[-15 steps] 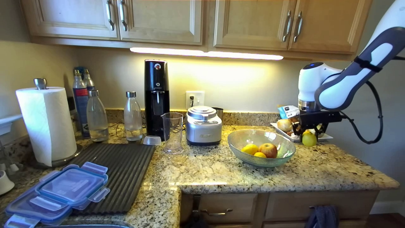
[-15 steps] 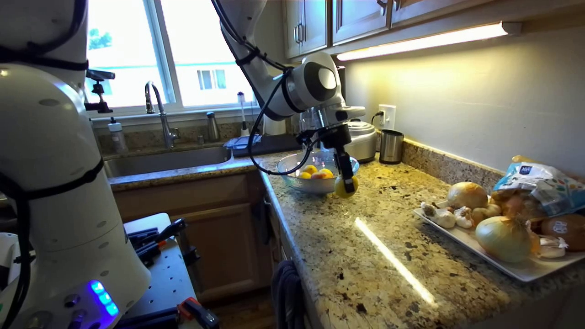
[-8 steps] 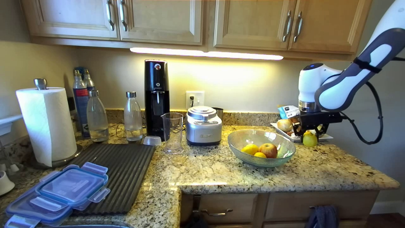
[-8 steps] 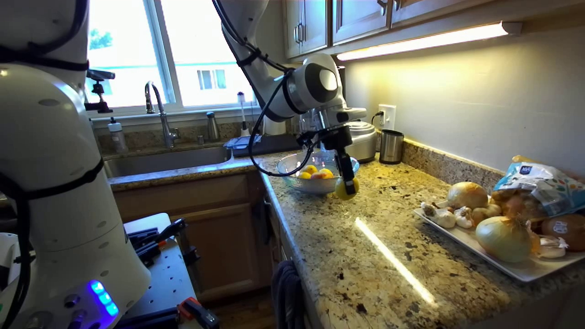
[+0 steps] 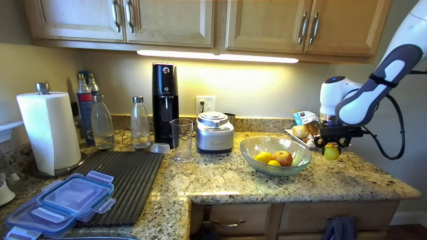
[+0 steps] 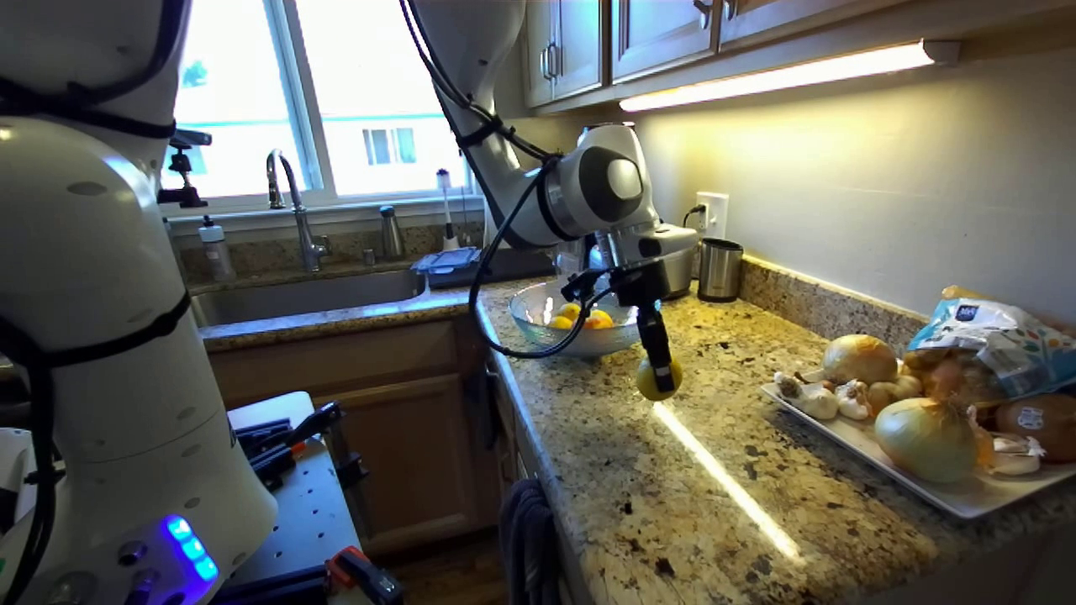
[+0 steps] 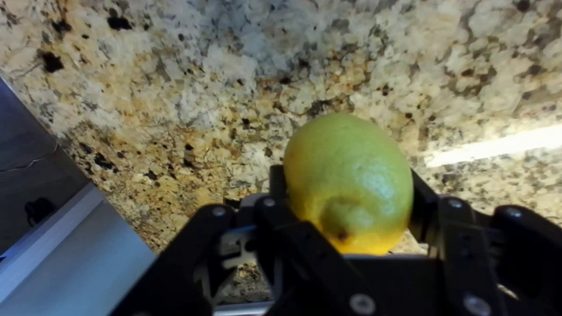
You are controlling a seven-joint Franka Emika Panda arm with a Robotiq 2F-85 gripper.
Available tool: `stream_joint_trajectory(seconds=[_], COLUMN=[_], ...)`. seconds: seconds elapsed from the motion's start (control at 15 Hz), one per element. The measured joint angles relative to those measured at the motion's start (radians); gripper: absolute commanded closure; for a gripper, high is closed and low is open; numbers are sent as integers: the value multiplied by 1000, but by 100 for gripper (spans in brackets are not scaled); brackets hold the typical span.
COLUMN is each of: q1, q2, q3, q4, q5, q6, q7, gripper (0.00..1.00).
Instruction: Remove the lemon from the glass bowl and place it on the counter
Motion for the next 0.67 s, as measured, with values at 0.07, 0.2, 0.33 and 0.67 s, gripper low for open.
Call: stream_joint_trajectory(seconds=[0.07, 0.2, 0.33, 0.67], q1=[-4, -12, -14, -10], q2=[21, 57, 88, 125], q3=[-4, -6, -7, -17], q4=[7, 23, 39, 68], q5=[19, 64, 106, 161], q6=[19, 57, 85, 119], q7=[0, -5, -9, -16], gripper=[63, 63, 63, 2])
